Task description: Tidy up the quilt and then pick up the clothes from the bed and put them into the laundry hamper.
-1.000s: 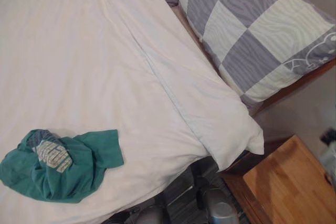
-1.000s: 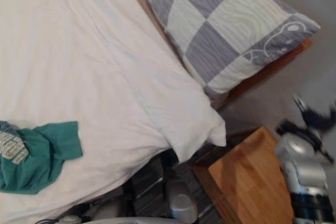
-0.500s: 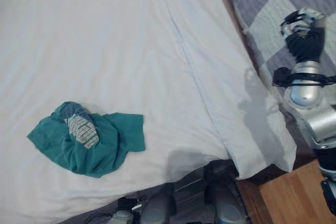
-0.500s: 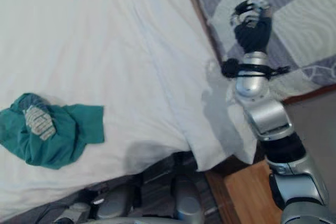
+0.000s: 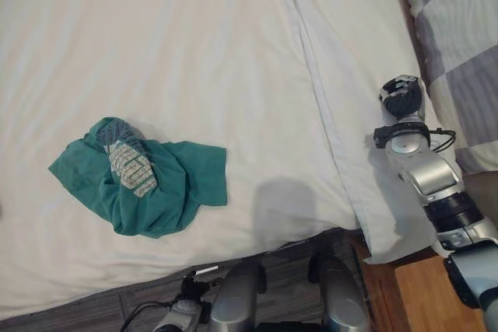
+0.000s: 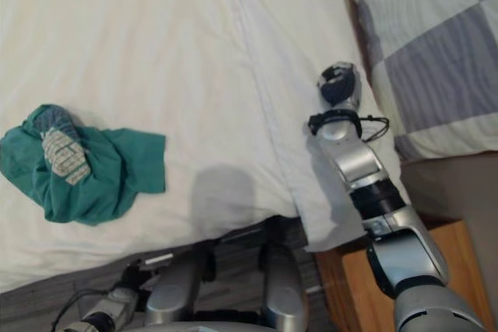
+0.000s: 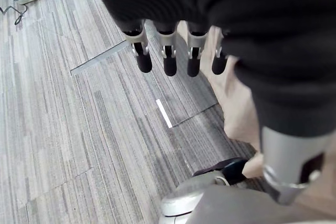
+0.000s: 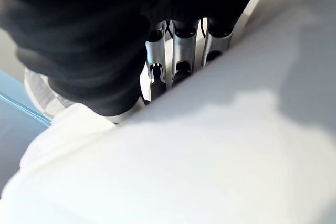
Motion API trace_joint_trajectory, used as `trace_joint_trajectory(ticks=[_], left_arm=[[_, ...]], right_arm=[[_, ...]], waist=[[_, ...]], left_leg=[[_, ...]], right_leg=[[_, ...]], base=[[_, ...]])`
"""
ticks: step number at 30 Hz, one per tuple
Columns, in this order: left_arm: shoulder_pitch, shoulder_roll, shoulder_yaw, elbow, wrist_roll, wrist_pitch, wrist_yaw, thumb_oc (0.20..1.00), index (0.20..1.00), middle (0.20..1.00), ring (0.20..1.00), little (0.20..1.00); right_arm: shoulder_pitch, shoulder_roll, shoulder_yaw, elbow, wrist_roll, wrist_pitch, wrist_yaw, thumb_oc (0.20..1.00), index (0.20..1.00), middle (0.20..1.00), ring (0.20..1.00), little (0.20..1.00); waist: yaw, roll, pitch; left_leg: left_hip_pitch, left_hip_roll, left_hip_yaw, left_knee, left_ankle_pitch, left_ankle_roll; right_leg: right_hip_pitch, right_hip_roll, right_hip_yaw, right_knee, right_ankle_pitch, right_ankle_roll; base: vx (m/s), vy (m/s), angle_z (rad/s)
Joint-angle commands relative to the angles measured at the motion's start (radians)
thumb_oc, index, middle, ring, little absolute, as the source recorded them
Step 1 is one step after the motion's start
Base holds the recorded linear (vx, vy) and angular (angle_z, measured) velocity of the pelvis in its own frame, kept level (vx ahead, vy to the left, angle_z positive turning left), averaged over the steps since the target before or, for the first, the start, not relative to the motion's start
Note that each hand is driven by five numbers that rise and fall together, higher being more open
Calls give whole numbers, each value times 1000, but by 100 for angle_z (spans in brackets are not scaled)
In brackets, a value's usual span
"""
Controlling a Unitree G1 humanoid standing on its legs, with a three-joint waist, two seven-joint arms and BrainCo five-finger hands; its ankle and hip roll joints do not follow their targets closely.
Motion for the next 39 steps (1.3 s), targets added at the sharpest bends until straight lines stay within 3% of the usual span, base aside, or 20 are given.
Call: trace_joint_trajectory(ticks=[1,6,11,16,23,25,26,30,35,37,39], left_arm=[[13,-34,-27,23,-26,-14,1,1000,1000,1000,1000,1000],[12,-37,2,10,-41,-25,8,1000,1000,1000,1000,1000],[26,-29,43,-14,-37,-36,8,1000,1000,1000,1000,1000],[22,-18,64,-20,-40,-28,14,1000,1000,1000,1000,1000],[12,-35,77,-7,-88,14,65,1000,1000,1000,1000,1000],[12,-43,76,3,-105,19,78,1000,1000,1000,1000,1000],[16,-51,75,15,-115,21,86,1000,1000,1000,1000,1000],[34,-79,77,62,-156,19,90,1000,1000,1000,1000,1000],[52,-93,97,97,-191,26,93,1000,1000,1000,1000,1000],[58,-92,110,105,-197,35,95,1000,1000,1000,1000,1000],[63,-92,120,109,-211,32,103,1000,1000,1000,1000,1000]], right_arm=[[-13,-16,-5,-11,-28,22,-34,200,200,200,200,200],[278,4,-42,4,-119,-6,31,200,200,200,200,200],[603,-8,-107,30,-183,-93,28,200,200,200,200,200],[746,47,-124,172,-199,-147,-18,200,200,200,200,200],[812,128,-106,456,-163,-238,27,200,200,200,200,200],[808,153,-100,532,-151,-250,54,492,492,492,492,492],[800,178,-91,634,-153,-269,92,1000,1000,1000,1000,1000],[745,253,-66,906,-84,-176,151,1000,1000,1000,1000,1000],[686,295,-63,1025,-40,-73,159,1000,1000,1000,1000,1000],[661,302,-44,1035,-51,-57,155,1000,1000,1000,1000,1000],[642,309,-18,1029,-148,-85,176,1000,1000,1000,1000,1000]], waist=[[0,8,-17],[-51,0,-14],[-104,-17,-30],[-134,-39,-56],[-143,-63,-141],[-136,-64,-164],[-127,-64,-191],[-76,-57,-269],[-32,-46,-343],[-16,-41,-365],[-4,-38,-379]], left_leg=[[-29,1,45,-5,-92,-30],[-29,2,66,-5,-100,-28],[-13,6,76,-5,-107,-23],[13,6,68,-5,-117,-21],[92,6,44,-5,-137,-16],[111,8,40,-5,-141,-15],[132,11,37,-5,-144,-16],[185,16,19,-5,-152,-16],[227,17,-13,-5,-155,-19],[242,15,-36,-5,-155,-21],[254,14,-57,-5,-154,-22]], right_leg=[[-11,-28,13,88,-136,71],[-21,-28,36,88,-134,77],[-19,-23,63,95,-132,89],[3,-18,84,85,-126,101],[80,-9,100,73,-127,110],[105,-7,97,68,-130,108],[134,-6,89,61,-135,105],[226,-2,49,30,-152,84],[291,10,24,14,-174,61],[313,16,17,14,-184,52],[328,18,12,18,-193,45]], base=[[-44,72,-6],[-23,57,0],[-10,29,-1],[-24,10,-13],[57,-26,-13],[111,-79,-6],[172,-124,4],[165,-130,11],[118,-71,12],[118,-56,15],[87,-43,18]])
